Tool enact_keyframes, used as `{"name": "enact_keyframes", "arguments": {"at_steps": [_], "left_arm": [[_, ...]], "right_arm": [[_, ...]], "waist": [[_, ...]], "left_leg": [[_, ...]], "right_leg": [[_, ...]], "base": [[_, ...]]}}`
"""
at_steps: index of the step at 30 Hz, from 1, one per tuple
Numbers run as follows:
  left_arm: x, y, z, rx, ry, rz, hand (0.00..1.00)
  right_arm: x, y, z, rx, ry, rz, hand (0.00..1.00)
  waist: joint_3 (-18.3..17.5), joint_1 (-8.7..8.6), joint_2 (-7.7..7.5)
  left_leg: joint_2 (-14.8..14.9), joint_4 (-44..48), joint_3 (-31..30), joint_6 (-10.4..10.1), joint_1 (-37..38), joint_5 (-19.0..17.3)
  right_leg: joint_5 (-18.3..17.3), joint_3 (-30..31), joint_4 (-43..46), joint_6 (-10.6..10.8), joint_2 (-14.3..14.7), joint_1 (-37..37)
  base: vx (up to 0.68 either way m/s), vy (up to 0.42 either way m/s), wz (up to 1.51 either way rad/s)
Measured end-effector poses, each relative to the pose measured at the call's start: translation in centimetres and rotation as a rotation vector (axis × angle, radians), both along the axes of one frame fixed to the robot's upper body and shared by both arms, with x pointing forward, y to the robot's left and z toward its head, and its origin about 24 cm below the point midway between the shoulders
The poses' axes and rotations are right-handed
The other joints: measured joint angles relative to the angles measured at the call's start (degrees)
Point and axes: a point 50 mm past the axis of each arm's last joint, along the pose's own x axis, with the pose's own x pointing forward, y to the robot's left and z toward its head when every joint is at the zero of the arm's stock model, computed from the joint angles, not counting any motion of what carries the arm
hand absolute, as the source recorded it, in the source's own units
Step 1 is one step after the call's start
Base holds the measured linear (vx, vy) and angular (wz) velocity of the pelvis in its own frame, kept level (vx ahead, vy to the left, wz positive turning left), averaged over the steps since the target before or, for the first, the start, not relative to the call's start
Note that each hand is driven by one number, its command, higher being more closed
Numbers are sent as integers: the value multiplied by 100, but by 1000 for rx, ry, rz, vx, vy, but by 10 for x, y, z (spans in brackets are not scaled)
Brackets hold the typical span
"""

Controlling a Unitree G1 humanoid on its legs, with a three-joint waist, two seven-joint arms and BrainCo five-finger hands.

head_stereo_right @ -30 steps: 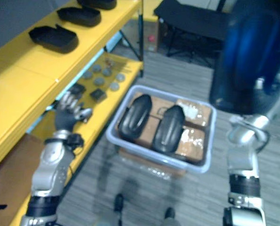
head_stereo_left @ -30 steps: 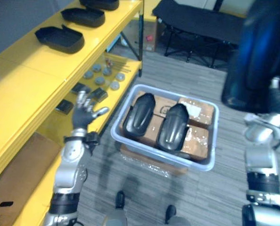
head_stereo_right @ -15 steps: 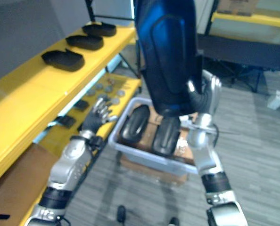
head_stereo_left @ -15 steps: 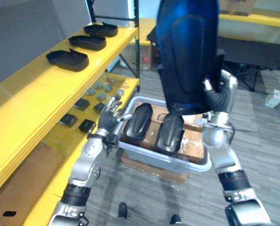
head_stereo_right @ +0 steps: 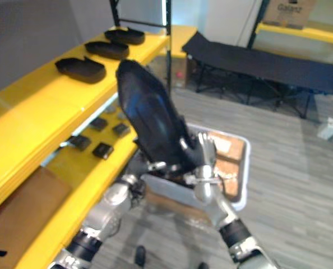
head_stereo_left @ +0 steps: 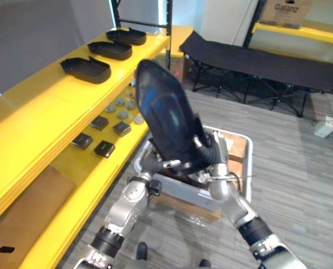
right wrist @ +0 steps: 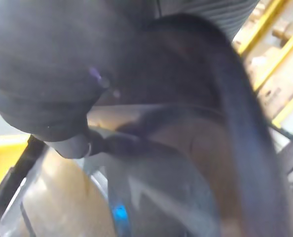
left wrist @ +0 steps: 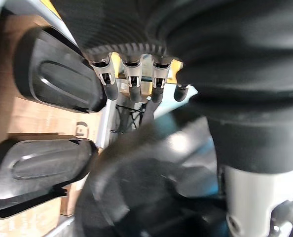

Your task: Walk over and take plastic housings, then place them on the shelf

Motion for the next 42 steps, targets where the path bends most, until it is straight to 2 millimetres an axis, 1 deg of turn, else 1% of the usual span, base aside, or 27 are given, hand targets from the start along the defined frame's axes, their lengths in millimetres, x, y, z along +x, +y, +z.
{"name": "enact_keyframes", "arguments": {"at_steps": [5,6,9,13,17,22,27,32,33,39,42], "left_arm": [[-2,0,-9,-8,28,37,0],[-5,2,-12,-9,37,57,100],[-7,3,-19,-10,69,90,100],[-9,5,-22,-23,75,115,100],[-10,6,-23,-112,82,128,100],[-12,8,-27,-146,88,157,100],[-12,9,-25,-144,70,176,100],[-12,7,-24,-128,57,175,100],[-12,7,-23,-123,50,174,100],[-11,8,-16,-132,22,181,100],[-11,10,-9,-65,-37,213,100]], "right_arm": [[-8,4,-12,-1,36,21,100],[-11,5,-17,-4,52,25,100],[-17,6,-30,-1,88,22,100],[-21,7,-37,8,105,11,100],[-28,9,-44,26,122,5,100],[-33,16,-47,37,120,22,100],[-35,23,-46,66,112,24,100],[-36,23,-47,75,114,19,100],[-36,22,-47,78,113,17,0],[-40,24,-42,107,81,49,0],[-41,24,-41,111,78,54,0]], "waist": [[-11,-3,-14],[-26,-8,-29],[-82,-7,-81],[-99,-9,-106],[-101,-7,-106],[-102,-9,-108],[-109,-10,-118],[-120,-10,-136],[-120,-10,-136],[-121,-11,-135],[-121,-11,-135]], "left_leg": [[10,-1,4,-3,10,2],[10,-1,6,-3,10,2],[10,-1,7,-3,10,1],[10,-1,9,-3,10,1],[12,-2,15,-4,17,1],[19,-2,22,-5,68,-1],[17,-3,23,-6,80,-3],[15,-1,25,-6,80,-4],[16,0,26,-6,80,-4],[17,17,33,-6,85,-4],[18,17,33,-7,92,-4]], "right_leg": [[-1,7,0,-2,7,2],[-2,9,0,-3,6,1],[-4,9,0,-6,6,1],[-9,11,1,-21,5,1],[-8,17,1,-37,6,2],[-5,29,1,-41,8,16],[-3,35,1,-44,4,23],[-1,35,1,-46,3,23],[-1,35,1,-46,3,23],[0,36,1,-45,4,27],[0,40,1,-46,5,31]], "base": [[0,0,0],[0,0,0],[0,0,0],[0,0,0],[0,0,0],[0,0,0],[0,0,0],[0,0,0],[0,0,0],[0,0,0],[0,0,0]]}}
